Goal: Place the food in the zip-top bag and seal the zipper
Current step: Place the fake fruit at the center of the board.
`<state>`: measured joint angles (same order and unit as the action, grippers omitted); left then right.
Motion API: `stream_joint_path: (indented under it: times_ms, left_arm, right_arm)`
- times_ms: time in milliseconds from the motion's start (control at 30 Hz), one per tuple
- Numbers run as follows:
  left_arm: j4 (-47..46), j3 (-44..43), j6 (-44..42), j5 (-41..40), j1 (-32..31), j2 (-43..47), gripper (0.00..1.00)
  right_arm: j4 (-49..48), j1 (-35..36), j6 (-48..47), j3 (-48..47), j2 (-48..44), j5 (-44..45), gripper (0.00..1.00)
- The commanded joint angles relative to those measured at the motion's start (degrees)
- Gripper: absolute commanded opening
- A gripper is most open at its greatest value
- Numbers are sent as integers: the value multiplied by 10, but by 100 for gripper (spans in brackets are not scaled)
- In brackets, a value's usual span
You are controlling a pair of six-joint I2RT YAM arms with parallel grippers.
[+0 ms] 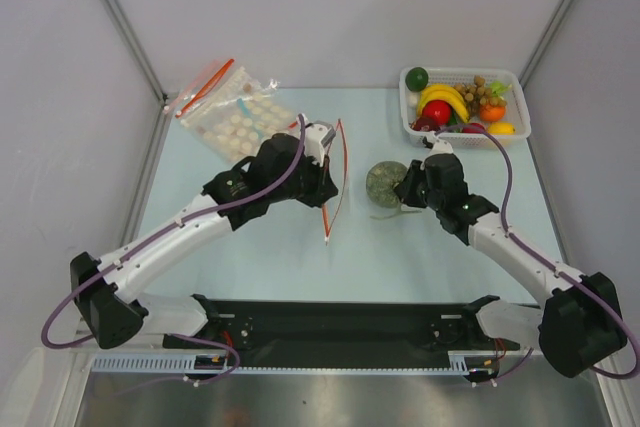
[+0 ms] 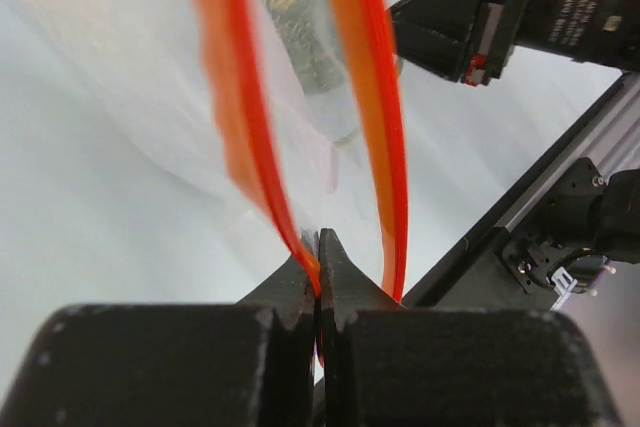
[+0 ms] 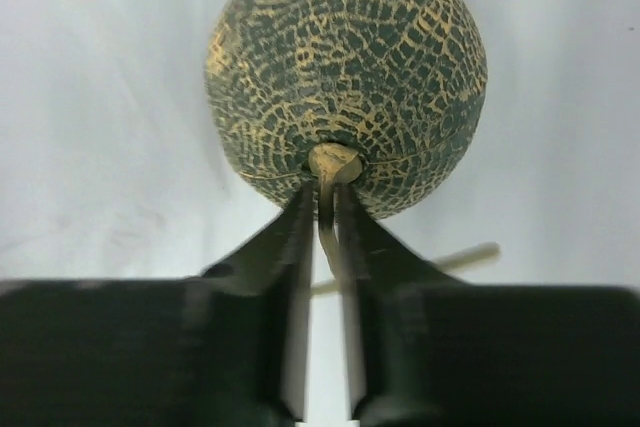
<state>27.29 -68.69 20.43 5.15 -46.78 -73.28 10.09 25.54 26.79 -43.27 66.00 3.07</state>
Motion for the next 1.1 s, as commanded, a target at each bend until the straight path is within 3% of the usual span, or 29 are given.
stream_joint_path:
  times_ms: [0,67,100,200,300,400,533,767,1067]
  left_arm:
    - [69,-57,-23,-70,-19,23,0]
    - [98,-75,-21,-108,-28,26,0]
    - [102,-77,-21,-121,-31,26,0]
    - [100,-73,-21,-133,-38,22,0]
    - [88,-67,-22,-143,-38,4,0]
    - [87,-68,-24,-156,-38,-13,0]
    - [80,-63,-21,-162,-38,-17,0]
    - [83,-63,-22,-157,-53,-21,0]
    - [93,-66,-21,-181,-93,-36,0]
  right_arm:
    - [-51,4,5,-2,11,-25,23]
    - [-52,5,5,-4,12,-53,38]
    - [-53,10,3,-3,2,-56,53]
    - [-60,31,-10,5,-50,-33,67]
    - [-117,55,-23,41,-105,-38,68]
    - [-191,66,-35,85,-179,-98,68]
    - [-223,94,-62,97,-233,-129,72]
    - [-231,170,-88,80,-207,-78,78]
    - [-245,212,-88,52,-166,-31,73]
